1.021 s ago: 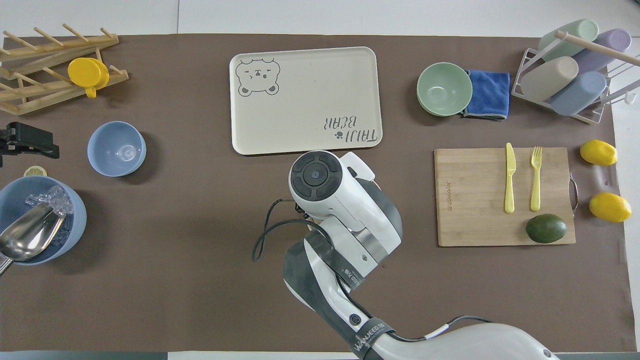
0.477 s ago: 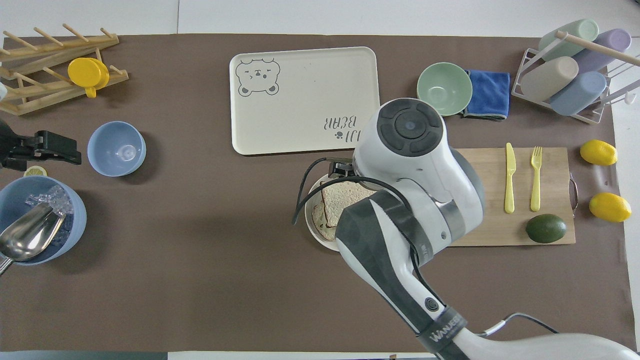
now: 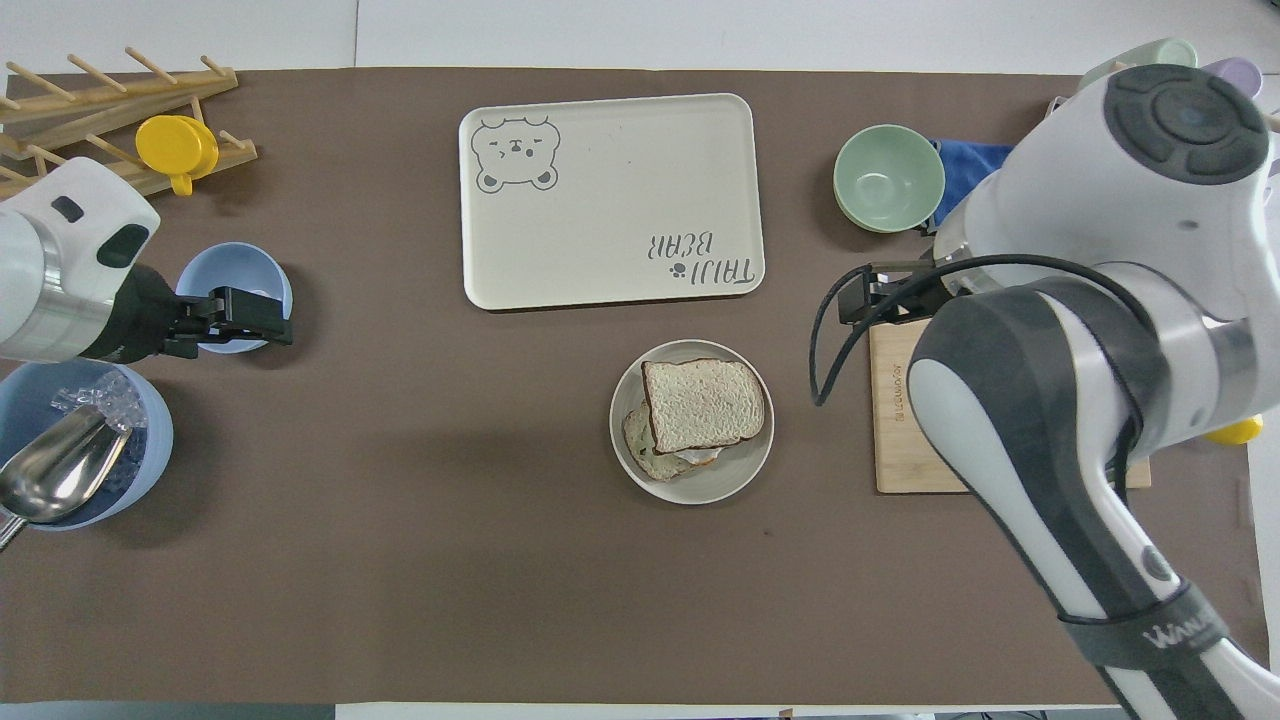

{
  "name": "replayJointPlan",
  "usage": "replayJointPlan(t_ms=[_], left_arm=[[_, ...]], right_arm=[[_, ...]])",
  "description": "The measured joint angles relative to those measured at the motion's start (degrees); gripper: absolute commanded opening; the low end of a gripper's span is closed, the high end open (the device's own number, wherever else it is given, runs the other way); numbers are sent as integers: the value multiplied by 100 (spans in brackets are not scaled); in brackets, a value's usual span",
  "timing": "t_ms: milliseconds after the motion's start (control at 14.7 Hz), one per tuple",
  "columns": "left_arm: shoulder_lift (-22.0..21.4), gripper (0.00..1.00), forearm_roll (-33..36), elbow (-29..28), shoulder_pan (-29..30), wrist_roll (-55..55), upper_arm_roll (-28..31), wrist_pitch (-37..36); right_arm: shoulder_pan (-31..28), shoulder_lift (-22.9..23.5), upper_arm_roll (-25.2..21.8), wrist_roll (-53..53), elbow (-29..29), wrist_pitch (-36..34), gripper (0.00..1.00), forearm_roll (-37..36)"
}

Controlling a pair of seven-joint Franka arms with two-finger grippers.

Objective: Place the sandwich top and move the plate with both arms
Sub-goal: 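Withdraw the right gripper while the left gripper reaches toward the plate, then grasp the rim of the white plate with the left gripper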

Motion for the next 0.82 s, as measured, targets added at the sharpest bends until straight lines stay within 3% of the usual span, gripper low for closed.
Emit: replayJointPlan(t_ms=[409, 817], left_arm=[[114, 100, -734, -1085, -1140, -276, -21, 1566], [897, 100, -1165, -1442, -1941, -318, -21, 3034]], right_arm=[[-634, -463, -12, -758, 4, -747, 100, 0], [-851, -499, -242, -1058, 2, -946, 100, 0]])
